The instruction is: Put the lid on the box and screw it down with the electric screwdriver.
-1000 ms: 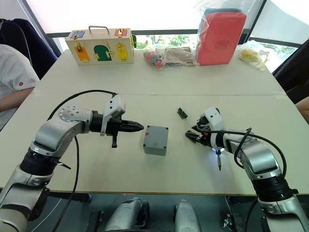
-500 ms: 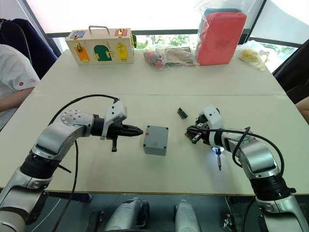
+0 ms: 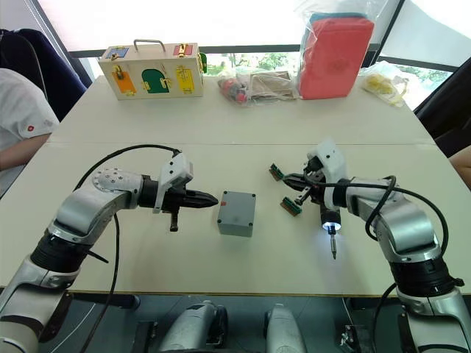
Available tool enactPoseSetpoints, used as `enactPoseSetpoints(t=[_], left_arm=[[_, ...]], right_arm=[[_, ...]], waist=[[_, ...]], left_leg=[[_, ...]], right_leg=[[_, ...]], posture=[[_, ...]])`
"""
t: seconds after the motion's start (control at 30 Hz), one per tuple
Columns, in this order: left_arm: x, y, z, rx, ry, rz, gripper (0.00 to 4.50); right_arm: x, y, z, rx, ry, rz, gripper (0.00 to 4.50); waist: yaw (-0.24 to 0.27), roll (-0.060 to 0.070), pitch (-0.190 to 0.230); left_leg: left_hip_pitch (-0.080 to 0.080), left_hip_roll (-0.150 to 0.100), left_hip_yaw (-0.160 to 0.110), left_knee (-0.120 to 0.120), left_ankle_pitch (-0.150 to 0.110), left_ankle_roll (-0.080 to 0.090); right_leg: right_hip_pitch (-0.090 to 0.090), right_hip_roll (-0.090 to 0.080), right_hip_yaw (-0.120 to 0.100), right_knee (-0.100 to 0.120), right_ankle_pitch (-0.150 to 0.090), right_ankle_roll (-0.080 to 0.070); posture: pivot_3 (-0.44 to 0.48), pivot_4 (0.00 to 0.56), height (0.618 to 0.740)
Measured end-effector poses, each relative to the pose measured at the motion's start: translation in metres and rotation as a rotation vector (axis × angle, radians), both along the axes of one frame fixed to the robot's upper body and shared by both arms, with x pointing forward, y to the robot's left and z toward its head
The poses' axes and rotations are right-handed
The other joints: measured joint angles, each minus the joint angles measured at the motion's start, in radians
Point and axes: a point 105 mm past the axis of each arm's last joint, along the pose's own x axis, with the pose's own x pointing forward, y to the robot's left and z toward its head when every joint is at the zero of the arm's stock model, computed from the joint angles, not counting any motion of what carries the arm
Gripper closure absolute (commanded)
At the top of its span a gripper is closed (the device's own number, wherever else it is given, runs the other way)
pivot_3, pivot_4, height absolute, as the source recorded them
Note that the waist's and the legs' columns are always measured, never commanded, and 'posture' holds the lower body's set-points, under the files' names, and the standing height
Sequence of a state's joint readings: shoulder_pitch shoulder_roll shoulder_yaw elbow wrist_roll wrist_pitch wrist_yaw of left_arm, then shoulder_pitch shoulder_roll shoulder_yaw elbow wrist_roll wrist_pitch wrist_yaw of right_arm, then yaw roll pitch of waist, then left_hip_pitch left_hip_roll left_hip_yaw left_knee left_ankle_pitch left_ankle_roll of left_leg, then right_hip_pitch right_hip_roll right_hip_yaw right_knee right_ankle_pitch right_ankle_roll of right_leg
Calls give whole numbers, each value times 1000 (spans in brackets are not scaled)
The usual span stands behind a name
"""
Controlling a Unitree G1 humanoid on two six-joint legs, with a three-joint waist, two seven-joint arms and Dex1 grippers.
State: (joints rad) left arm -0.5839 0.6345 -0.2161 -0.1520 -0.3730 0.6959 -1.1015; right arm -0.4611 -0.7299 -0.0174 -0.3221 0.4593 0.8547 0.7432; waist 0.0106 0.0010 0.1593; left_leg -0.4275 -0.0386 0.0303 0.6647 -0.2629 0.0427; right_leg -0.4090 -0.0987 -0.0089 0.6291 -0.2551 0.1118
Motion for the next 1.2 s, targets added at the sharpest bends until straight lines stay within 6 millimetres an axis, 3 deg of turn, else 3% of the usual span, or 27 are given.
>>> enactPoseSetpoints(t=[0.13, 0.27, 1.2], left_arm=[[1, 1, 7, -64, 29, 25, 4500], [0, 4, 3, -56, 38, 41, 4500], [0, 4, -1, -53, 39, 73, 4500]], right_arm=[[-11, 31, 3, 88, 21, 113, 4397], [-13, 41, -10, 82, 59, 131, 4397], [-12, 39, -36, 35, 98, 100, 4397]], waist=[[1, 0, 0], [2, 0, 0], [1, 0, 0]], left_leg=[[0, 0, 0, 0, 0, 0], [0, 0, 0, 1, 0, 0], [0, 0, 0, 0, 0, 0]], right_leg=[[0, 0, 0, 0, 0, 0], [0, -1, 0, 0, 0, 0], [0, -2, 0, 0, 0, 0]], posture=[[0, 150, 740], [0, 150, 740], [0, 150, 740]])
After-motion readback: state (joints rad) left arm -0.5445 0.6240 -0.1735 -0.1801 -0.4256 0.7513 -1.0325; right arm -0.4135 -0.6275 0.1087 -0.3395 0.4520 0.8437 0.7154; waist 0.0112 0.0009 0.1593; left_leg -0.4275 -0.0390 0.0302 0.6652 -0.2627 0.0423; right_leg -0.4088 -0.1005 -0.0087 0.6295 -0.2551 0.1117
